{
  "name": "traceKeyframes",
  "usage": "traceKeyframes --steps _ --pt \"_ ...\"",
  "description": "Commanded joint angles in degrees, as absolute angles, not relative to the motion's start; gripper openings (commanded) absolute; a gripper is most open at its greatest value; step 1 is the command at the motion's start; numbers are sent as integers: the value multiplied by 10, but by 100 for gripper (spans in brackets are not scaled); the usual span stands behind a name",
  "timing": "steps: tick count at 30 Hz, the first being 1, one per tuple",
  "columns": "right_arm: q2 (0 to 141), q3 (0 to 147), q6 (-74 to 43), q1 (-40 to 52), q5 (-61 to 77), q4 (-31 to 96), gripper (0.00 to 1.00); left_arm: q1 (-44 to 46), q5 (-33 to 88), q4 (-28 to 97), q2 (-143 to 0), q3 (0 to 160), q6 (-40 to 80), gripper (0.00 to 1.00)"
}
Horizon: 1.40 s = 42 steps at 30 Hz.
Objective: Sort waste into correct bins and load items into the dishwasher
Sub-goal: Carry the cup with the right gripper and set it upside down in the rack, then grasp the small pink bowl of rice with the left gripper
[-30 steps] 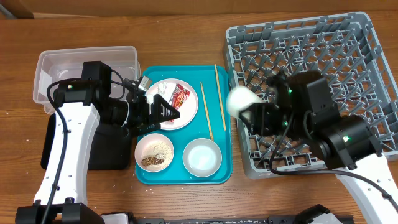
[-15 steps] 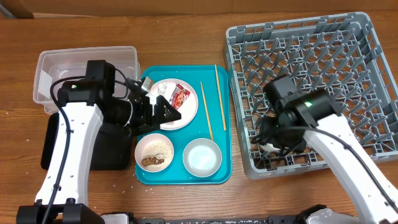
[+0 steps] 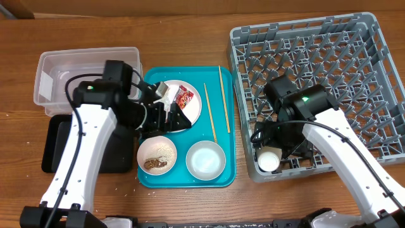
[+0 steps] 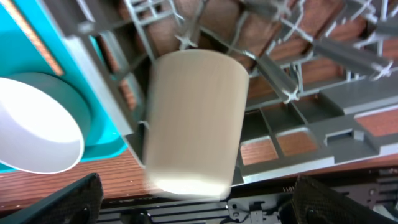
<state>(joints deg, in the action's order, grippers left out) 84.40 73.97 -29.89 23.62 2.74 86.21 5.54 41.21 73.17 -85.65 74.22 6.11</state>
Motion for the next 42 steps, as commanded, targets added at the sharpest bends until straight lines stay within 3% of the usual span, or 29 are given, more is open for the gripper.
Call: traceKeyframes --steps 1,6,11,12,14,20,24,27,29,31,33,34,42 --pt "836 828 -296 236 29 845 100 124 284 712 -850 750 110 100" --pt "825 903 -298 236 29 821 98 219 108 675 -850 746 190 99" --pt "811 920 -298 236 29 802 92 311 8 619 -856 721 224 88" --pt "811 920 -298 236 29 800 92 327 -5 605 -861 715 224 83" --pt "811 920 -298 236 29 800 91 363 -36 565 -885 693 224 61" --pt "811 920 -298 236 29 800 91 380 -39 561 -986 686 225 49" --pt "811 920 -298 236 29 800 91 380 -18 561 -1048 686 225 20" --pt "811 920 -298 236 29 801 91 379 -15 562 -1052 688 226 22" --pt "811 920 -298 236 29 800 91 379 -15 570 -1047 699 226 33" --pt "811 920 -298 236 29 800 91 379 -17 588 -1037 718 226 47" --pt "811 920 -298 236 29 800 91 378 -37 614 -1015 743 235 81" --pt "811 920 -298 236 29 801 91 377 -50 625 -1006 747 248 85" --pt "811 920 -298 236 29 804 91 345 -92 702 -974 736 354 81"
